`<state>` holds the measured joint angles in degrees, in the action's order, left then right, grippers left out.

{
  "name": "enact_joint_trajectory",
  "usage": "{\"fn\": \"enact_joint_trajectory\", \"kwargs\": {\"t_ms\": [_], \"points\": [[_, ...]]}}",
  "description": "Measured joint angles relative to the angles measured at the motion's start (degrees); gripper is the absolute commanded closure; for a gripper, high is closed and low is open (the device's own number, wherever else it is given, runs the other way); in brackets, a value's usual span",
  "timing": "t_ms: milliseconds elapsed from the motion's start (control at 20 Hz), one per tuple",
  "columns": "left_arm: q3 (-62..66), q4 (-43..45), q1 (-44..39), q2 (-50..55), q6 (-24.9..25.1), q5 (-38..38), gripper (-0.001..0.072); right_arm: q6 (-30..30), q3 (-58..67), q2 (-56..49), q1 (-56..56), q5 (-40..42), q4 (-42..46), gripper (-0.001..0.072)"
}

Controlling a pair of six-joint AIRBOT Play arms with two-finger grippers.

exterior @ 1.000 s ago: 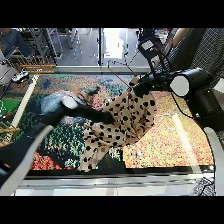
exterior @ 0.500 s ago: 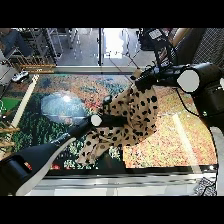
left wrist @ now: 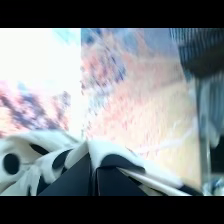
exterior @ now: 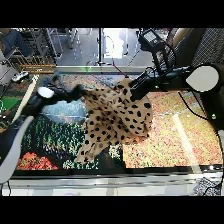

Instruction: Fold the clothes and pants, and hang the long-sleeved shirts on hangers.

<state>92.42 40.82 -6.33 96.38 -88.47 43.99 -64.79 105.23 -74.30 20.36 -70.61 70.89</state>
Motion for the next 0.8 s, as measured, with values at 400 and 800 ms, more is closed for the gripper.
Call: {"fn": "enact_joint_trajectory", "kwargs": {"t_ms": [400, 800], "points": [[4.11, -2.73, 8.46, 1.07, -0.28, 7.17, 0.0702, 7.52, -0.11, 0.35, -0.02, -6.58, -2.91, 0.0703], [4.44, -9.86, 12.28, 0.72, 10.97, 16.48, 0.0702, 19.65, -0.9, -1.22, 0.0, -12.0, 8.96, 0.0704]]}}
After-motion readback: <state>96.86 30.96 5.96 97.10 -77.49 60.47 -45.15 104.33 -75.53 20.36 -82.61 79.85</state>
